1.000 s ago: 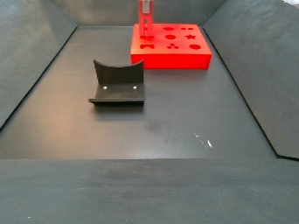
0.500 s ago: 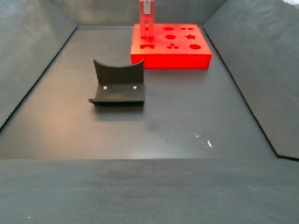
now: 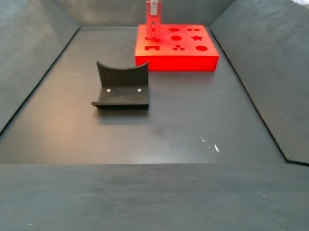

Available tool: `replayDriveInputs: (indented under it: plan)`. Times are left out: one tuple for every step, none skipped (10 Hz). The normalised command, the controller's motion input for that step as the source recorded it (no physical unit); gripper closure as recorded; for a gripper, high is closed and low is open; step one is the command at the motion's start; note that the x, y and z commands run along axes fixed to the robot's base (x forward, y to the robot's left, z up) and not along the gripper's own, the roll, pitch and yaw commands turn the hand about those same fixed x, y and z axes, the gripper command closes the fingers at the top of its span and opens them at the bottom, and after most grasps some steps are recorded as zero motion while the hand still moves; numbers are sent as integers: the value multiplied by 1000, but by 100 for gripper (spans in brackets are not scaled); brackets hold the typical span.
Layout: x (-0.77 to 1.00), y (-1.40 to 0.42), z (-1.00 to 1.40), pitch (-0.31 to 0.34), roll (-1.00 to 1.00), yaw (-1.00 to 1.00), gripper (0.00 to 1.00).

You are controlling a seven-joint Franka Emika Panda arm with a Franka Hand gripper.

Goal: Insert the double-square object.

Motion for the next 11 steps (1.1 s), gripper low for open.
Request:
replayDriveInputs:
  plan:
    - [214,49,-211,0,0,-186,100]
    - [200,143,-254,0,33,-263,100]
    - [89,126,-274,0,4,-263,100]
    - [23,160,-286,-27,-56,-189,100]
    - [0,49,-371,-53,-84,-114,100]
    - [0,0,-409,-50,-76,-63,100]
    - [57,0,-537,-83,-110,0,100]
    - [94,0,-623,-109,-133,0,100]
    - [103,0,-654,-107,-113,0,100]
    - [26,0,-531,-36,0,0,100]
    - [0,0,-303,0,59,0,100]
